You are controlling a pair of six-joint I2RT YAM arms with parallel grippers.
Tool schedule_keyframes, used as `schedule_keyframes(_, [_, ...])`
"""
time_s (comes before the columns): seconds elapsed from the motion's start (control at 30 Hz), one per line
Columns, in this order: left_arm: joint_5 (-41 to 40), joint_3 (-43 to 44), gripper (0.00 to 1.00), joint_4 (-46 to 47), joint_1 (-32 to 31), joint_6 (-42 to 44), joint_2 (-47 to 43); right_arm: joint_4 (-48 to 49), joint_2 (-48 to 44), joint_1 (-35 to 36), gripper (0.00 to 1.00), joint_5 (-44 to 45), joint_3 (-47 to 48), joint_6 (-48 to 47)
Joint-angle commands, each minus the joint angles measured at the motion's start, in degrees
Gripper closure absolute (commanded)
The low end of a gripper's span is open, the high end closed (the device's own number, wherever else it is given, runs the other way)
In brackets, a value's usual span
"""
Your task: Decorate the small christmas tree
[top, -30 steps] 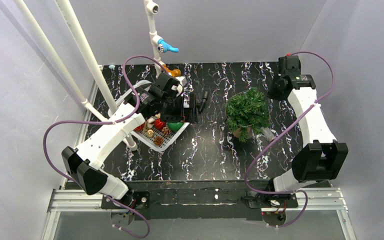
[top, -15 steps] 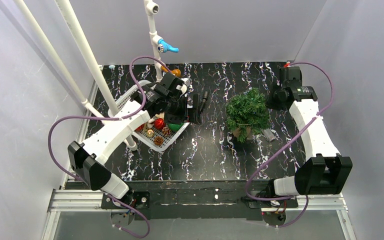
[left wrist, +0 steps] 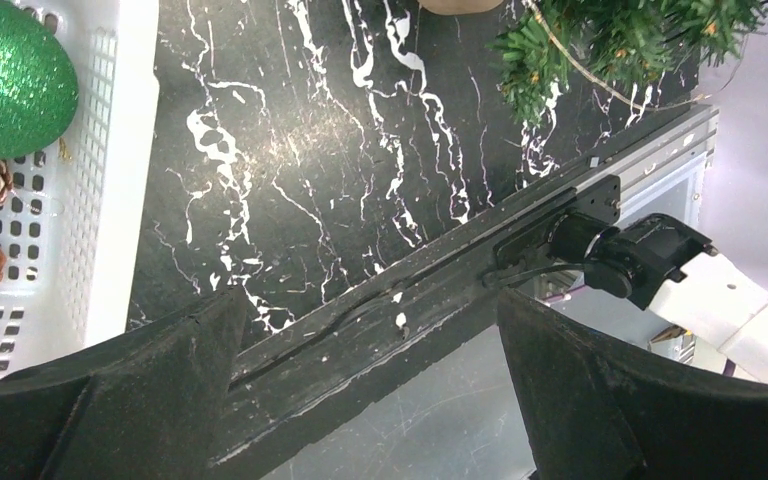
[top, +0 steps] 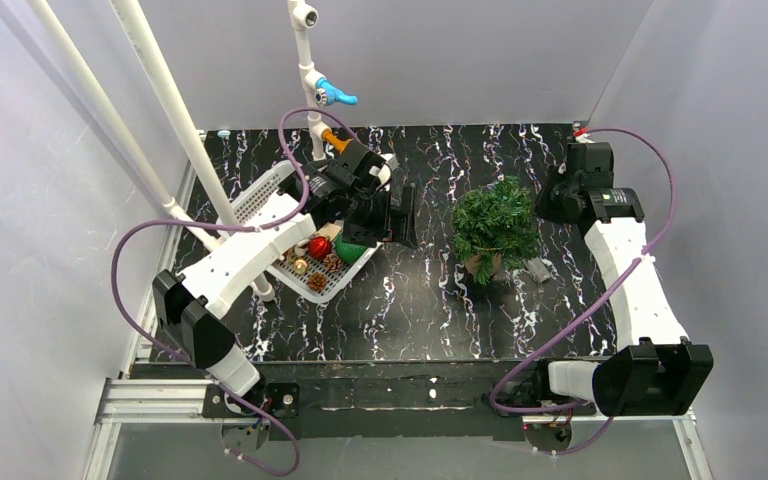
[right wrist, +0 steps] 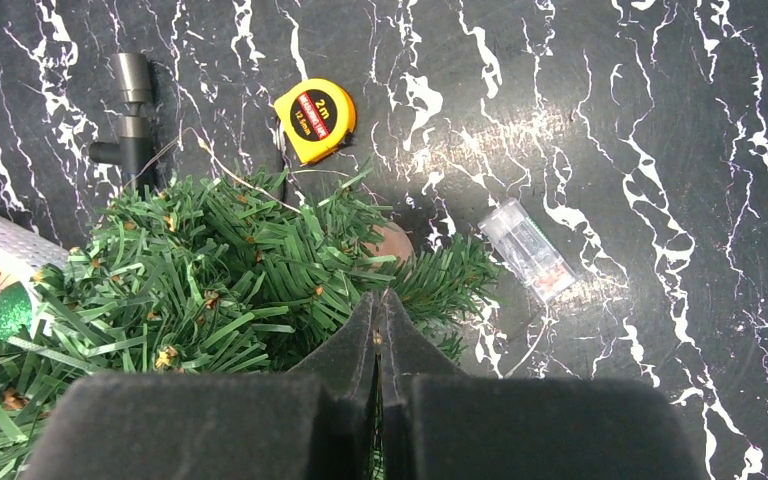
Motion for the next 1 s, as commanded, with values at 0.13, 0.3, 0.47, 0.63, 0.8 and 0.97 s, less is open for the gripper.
schedule_keyframes(0.13, [2.5, 5.8, 0.02, -4.5, -1.5, 0.0, 4.1, 2.3, -1.8, -0.2, 0.88, -2.6, -0.2, -0.7])
schedule_keyframes(0.3, [2.5, 4.6, 0.02, -4.6, -1.6, -0.1, 3.9, 1.8, -2.7, -0.2, 0.78, -3.3, 1.1, -1.2])
schedule_keyframes(0.47, [2.4, 4.2, 0.02, -4.7, -1.6, 0.0, 3.2, 1.7, -3.5, -0.2, 0.91, -3.4, 2.2, -1.3])
schedule_keyframes(0.63, [2.1, 3.5, 0.02, -4.8, -1.6, 0.1, 2.8, 2.3, -3.6, -0.2, 0.99, -3.5, 2.0, -1.5])
schedule_keyframes(0.8, [2.2, 3.0, 0.02, -4.8, -1.6, 0.0, 2.8, 2.3, -3.6, -0.2, 0.99, -6.9, 2.2, -1.3])
schedule_keyframes(0.97, [2.7, 3.5, 0.02, -4.4, -1.6, -0.2, 3.0, 2.4, -2.2, -0.2, 0.96, -11.0, 2.4, -0.7])
